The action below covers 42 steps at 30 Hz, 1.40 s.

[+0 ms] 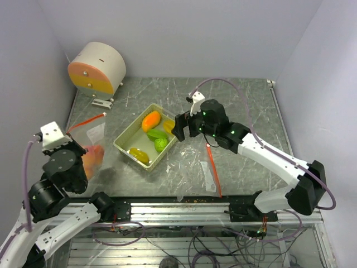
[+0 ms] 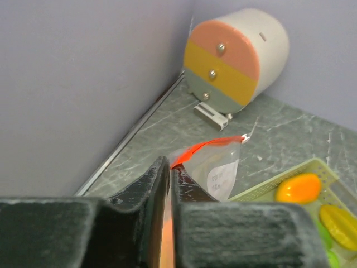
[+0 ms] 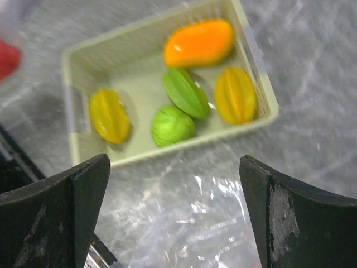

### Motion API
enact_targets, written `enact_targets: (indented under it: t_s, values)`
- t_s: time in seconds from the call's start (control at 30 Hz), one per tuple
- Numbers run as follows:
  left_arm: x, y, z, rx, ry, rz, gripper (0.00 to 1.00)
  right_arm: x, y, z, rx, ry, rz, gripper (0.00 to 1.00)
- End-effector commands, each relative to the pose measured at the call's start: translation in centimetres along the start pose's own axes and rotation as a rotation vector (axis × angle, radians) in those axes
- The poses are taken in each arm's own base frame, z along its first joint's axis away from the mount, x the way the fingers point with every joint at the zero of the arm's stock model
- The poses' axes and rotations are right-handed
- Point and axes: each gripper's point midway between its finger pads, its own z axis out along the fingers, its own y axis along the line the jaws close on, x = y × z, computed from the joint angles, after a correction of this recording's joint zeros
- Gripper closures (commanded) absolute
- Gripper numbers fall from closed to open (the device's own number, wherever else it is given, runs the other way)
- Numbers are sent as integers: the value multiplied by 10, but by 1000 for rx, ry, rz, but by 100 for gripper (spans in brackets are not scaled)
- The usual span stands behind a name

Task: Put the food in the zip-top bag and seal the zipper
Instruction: Place the zipper food storage bag at the corner of the board, then pick up the zipper food storage bag at the center of the board.

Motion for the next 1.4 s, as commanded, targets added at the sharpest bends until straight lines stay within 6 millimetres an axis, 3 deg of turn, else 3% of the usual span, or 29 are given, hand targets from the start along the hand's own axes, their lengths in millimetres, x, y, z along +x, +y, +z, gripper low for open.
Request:
enact_targets:
  t_s: [0.0, 0.03, 0.13, 0.23, 0.3, 0.43, 0.6, 0.83, 1.0, 1.1, 1.13, 1.2, 1.27, 1.3, 1.37]
  values:
    - [26, 8, 4, -118, 14, -40, 70, 45, -46, -1, 264, 121, 110, 0]
    - [32, 4, 5, -110, 27, -28, 56, 52, -52, -1, 294, 139, 126, 0]
    - [44, -2, 6, -106, 62, 1, 42, 71, -74, -2, 374, 189, 214, 0]
    - [43, 0, 5, -115, 70, -11, 15, 95, -100, -7, 436, 241, 333, 0]
    - [36, -2, 3, -82, 72, -40, 2, 115, -120, -13, 482, 289, 435, 0]
    - [25, -30, -3, 136, 66, -89, 0, 156, -133, -25, 542, 422, 538, 0]
    - [21, -84, -18, 438, 70, -112, 0, 198, -126, -35, 553, 523, 601, 0]
    - [43, -146, -38, 709, 169, -53, 0, 240, -119, -40, 554, 586, 664, 0]
    - [62, -161, -40, 740, 220, -39, 0, 265, -121, -36, 566, 611, 679, 8]
    - [59, -165, -42, 760, 214, -63, 0, 275, -119, -32, 547, 622, 683, 27]
    - [57, -165, -43, 766, 209, -73, 0, 276, -118, -31, 537, 620, 683, 39]
    - [54, -168, -45, 780, 205, -86, 3, 271, -118, -28, 524, 595, 679, 72]
    - [55, -171, -46, 795, 213, -86, 6, 257, -118, -26, 509, 554, 662, 95]
    - [56, -173, -47, 801, 221, -83, 8, 246, -117, -24, 497, 523, 645, 100]
    - [57, -178, -48, 809, 240, -77, 12, 215, -115, -23, 471, 442, 590, 100]
